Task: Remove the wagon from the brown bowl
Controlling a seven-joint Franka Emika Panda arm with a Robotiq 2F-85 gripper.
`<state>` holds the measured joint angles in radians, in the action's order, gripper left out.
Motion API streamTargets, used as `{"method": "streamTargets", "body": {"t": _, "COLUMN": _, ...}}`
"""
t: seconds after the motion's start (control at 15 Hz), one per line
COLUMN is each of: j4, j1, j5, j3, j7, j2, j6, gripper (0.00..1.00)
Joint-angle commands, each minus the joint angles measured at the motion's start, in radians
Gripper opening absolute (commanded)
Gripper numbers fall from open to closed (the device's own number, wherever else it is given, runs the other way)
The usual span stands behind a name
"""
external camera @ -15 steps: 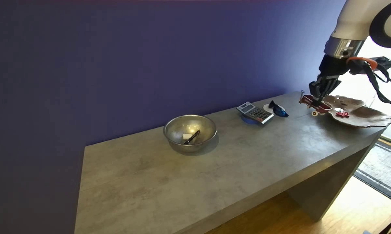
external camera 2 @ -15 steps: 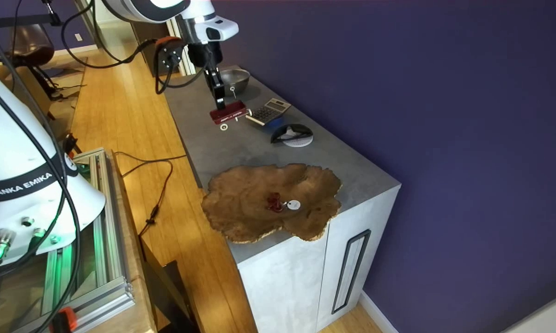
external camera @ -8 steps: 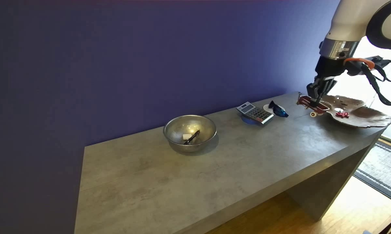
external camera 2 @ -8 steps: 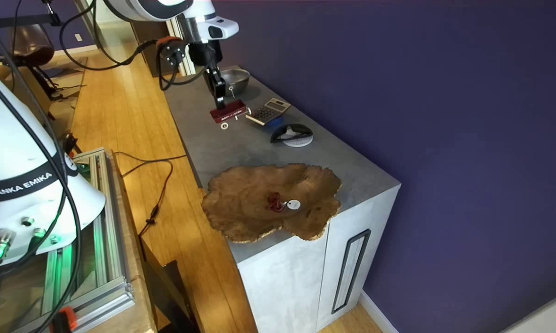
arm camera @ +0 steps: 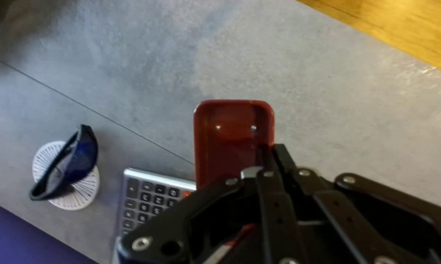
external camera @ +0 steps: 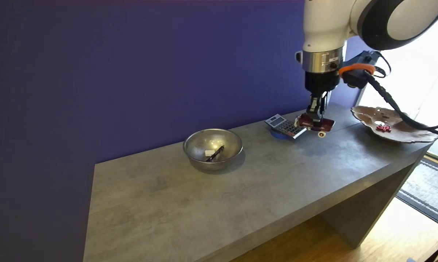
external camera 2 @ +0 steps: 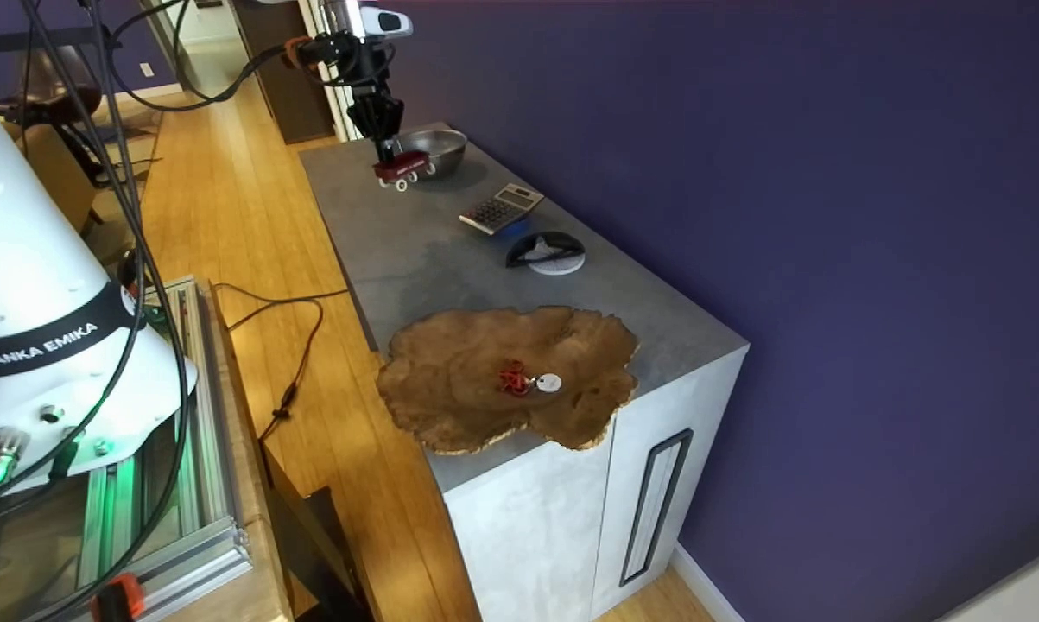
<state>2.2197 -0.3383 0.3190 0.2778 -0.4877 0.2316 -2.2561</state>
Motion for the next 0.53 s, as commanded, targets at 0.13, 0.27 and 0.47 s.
{"method": "streamTargets", "body": {"t": 0.13, "j4": -0.081, "j1": -0.083, "j5": 0.013, "j3": -0.020, "j7": 0.004, "j2": 0.081, "j6": 0.033, "gripper": 0.04}}
{"method": "streamTargets", "body": {"t": 0.27, "j4": -0.077, "j1": -0.076, "j5": 0.013, "j3": -0.027, "j7": 0.006, "j2": 0.077, "j6": 0.034, "gripper": 0.04}}
{"method": "streamTargets", "body": {"t": 0.47, "j4": -0.108, "j1": -0.091, "j5": 0.036, "j3": -0.011, "j7": 0.071, "j2": 0.121, "j6": -0.012, "gripper": 0.01}}
